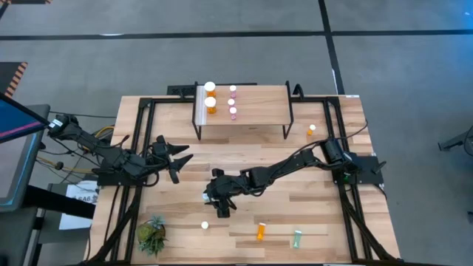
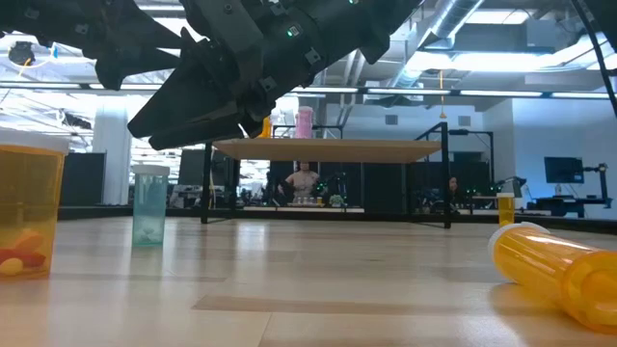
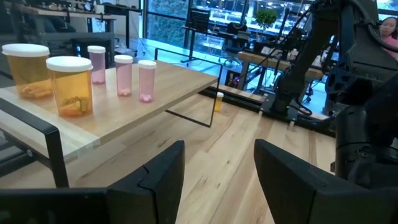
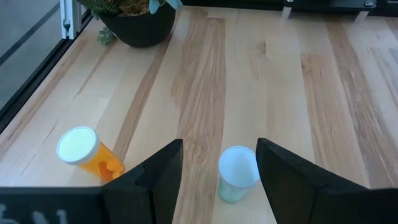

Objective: Pick and place medicine bottles onto shelf by color
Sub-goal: Put the top blue pill bottle on the shelf

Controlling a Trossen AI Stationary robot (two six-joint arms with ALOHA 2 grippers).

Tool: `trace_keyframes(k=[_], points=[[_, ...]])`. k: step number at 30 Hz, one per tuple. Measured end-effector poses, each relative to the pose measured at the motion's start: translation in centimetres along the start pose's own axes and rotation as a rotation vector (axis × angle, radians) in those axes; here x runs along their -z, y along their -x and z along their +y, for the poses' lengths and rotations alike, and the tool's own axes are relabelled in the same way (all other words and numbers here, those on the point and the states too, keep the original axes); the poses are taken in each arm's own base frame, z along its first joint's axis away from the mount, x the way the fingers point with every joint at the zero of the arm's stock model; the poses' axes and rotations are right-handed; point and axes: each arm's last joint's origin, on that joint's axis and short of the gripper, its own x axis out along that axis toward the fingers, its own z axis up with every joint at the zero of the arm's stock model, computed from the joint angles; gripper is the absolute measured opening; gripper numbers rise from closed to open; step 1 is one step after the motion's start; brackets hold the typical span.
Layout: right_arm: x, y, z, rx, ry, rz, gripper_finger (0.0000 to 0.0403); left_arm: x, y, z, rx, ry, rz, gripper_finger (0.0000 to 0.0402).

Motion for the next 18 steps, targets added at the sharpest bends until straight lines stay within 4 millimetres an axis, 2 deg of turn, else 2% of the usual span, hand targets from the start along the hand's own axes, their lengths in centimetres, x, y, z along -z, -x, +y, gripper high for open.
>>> trace_keyframes(k=[18], points=[[0.01, 0.00, -0.02, 0.001, -0.010, 0.001, 0.0225, 0.00, 0.00, 0.00, 0.000, 0.009, 0.000, 0.0180]])
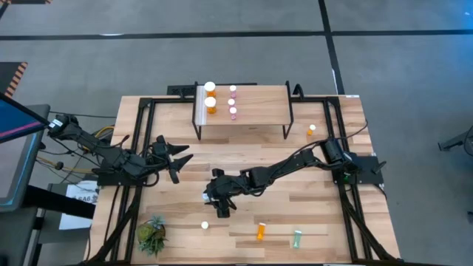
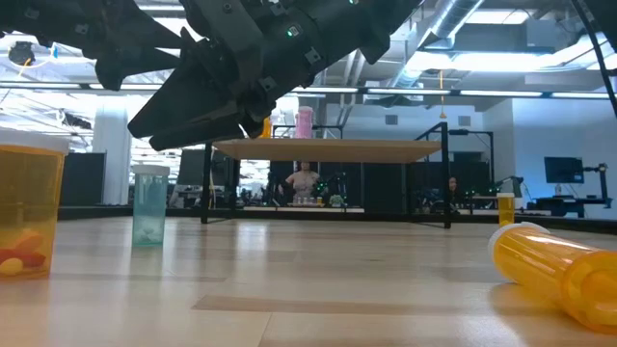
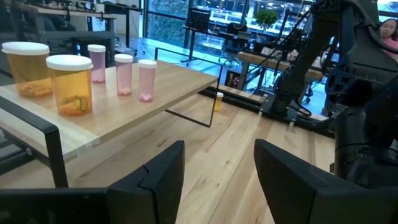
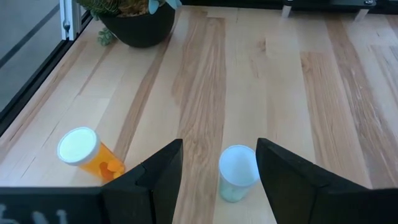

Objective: Pick and place medicine bottles onto shelf by color
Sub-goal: Put the top blue pill bottle on the shelf

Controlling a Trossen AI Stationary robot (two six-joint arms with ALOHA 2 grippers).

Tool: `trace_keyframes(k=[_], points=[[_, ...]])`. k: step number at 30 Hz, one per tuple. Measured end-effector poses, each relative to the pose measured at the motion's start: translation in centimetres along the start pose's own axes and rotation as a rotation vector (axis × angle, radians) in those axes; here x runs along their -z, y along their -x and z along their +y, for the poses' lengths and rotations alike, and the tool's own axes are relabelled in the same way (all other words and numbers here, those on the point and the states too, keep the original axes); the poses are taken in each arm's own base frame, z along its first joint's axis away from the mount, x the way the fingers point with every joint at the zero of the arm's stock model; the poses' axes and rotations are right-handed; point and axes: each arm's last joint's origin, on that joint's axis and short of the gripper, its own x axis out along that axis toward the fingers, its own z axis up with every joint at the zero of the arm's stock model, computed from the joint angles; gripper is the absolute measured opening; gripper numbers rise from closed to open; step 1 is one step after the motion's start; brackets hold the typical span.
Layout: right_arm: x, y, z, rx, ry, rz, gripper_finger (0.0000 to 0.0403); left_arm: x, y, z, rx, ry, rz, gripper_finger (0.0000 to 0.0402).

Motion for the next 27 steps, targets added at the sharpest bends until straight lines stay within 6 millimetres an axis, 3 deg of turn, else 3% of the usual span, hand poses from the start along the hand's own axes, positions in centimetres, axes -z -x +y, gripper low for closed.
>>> trace_keyframes(k=[17, 27], points=[[-0.17, 0.11, -0.42, 0.007, -0.049, -0.005, 0.0269, 0.04, 0.00, 0.01, -0.001, -0.004, 0.003, 0.0180], [-0.25, 0.42, -0.73, 0.015, -0.050, 0.016, 0.0271, 0.07, 0.00, 0.01, -0.002, -0.005, 0.005, 0.0180]])
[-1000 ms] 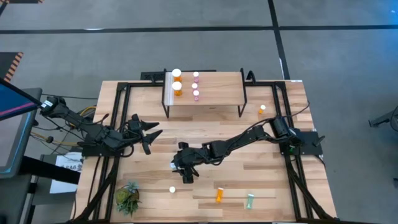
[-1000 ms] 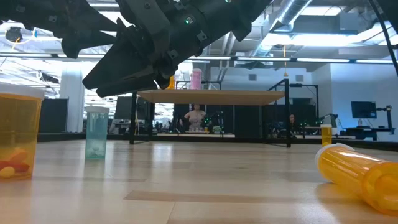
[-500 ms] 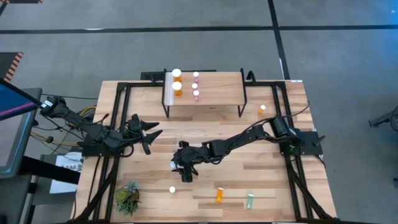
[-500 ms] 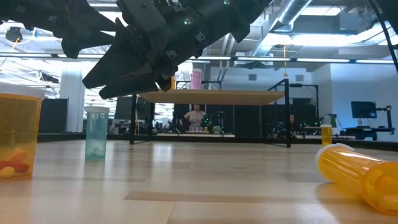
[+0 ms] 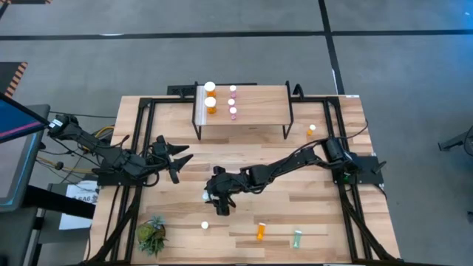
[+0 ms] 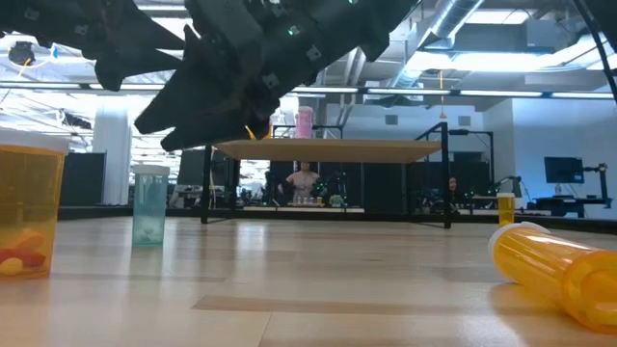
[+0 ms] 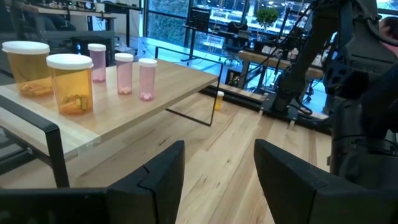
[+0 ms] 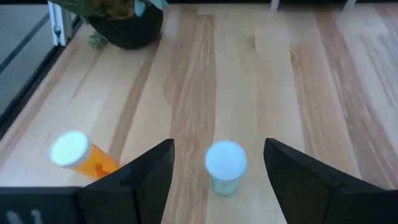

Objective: Pick and place medicine bottles onto shelf by color
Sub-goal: Put the top blue pill bottle on the shelf

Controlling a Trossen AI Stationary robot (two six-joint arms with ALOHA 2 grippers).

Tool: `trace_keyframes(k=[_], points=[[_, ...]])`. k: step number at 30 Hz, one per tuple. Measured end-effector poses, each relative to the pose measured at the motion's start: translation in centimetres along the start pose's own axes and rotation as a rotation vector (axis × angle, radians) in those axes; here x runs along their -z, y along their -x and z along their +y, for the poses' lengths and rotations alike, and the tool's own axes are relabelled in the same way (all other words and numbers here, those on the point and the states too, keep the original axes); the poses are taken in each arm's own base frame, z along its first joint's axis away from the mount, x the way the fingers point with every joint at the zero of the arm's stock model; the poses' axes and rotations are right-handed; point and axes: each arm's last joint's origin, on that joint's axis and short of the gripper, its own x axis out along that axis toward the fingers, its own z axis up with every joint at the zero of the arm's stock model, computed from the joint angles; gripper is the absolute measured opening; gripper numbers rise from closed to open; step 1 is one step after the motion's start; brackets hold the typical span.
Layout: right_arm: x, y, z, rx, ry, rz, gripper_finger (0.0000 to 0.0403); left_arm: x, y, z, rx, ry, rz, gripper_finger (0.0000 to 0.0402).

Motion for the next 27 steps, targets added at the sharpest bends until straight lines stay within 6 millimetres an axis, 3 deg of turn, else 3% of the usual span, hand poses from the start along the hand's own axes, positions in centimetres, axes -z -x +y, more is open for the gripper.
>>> trace_keyframes(k=[27], points=[[0.20, -0.14, -0.09, 0.029, -0.025, 0.005, 0.0271, 0.04, 0.00, 0.01, -0.001, 0.000, 0.002, 0.0180]])
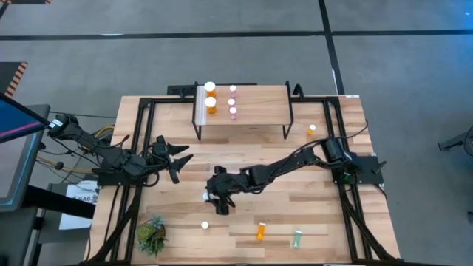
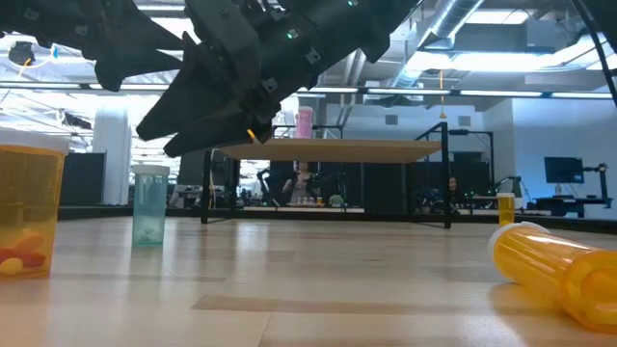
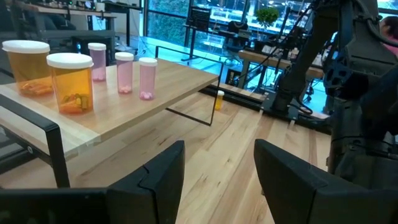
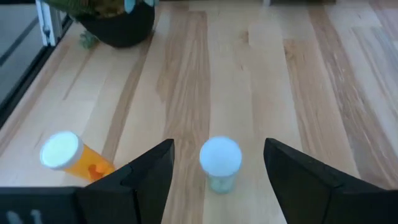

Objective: Pick and place medicine bottles onto shelf by color
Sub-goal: Put the top blue pill bottle on the shelf

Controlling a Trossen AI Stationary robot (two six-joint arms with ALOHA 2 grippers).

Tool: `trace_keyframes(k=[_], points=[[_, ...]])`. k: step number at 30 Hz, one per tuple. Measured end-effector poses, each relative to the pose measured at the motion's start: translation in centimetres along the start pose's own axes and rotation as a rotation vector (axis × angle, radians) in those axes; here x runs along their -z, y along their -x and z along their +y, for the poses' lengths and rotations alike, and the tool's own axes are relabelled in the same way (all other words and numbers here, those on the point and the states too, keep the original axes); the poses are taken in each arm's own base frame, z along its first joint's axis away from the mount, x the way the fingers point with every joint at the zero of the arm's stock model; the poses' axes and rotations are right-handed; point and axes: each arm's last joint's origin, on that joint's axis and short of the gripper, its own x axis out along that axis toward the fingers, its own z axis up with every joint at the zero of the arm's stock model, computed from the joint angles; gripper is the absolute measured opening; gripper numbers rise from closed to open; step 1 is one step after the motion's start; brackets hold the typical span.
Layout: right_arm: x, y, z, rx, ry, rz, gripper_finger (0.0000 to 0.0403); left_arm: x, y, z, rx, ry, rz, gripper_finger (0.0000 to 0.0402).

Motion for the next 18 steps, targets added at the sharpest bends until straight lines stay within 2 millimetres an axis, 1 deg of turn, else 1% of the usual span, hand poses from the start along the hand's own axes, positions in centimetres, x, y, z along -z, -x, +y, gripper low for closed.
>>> trace_keyframes(k=[9, 14, 18], points=[[0.45, 0.05, 0.77, -0.009, 0.018, 0.035, 0.0271, 0.01, 0.00, 0.00, 0.000, 0.001, 0.001, 0.0180], [0.93, 0.08, 0.80, -0.003, 0.016, 0.083, 0.0271, 0.02, 0.00, -0.01, 0.005, 0.000, 0.003, 0.0180], [0.93, 0.08, 0.99, -0.006, 0.017, 0.079, 0.0271, 0.03, 0.00, -0.01, 0.005, 0.001, 0.003, 0.0180]])
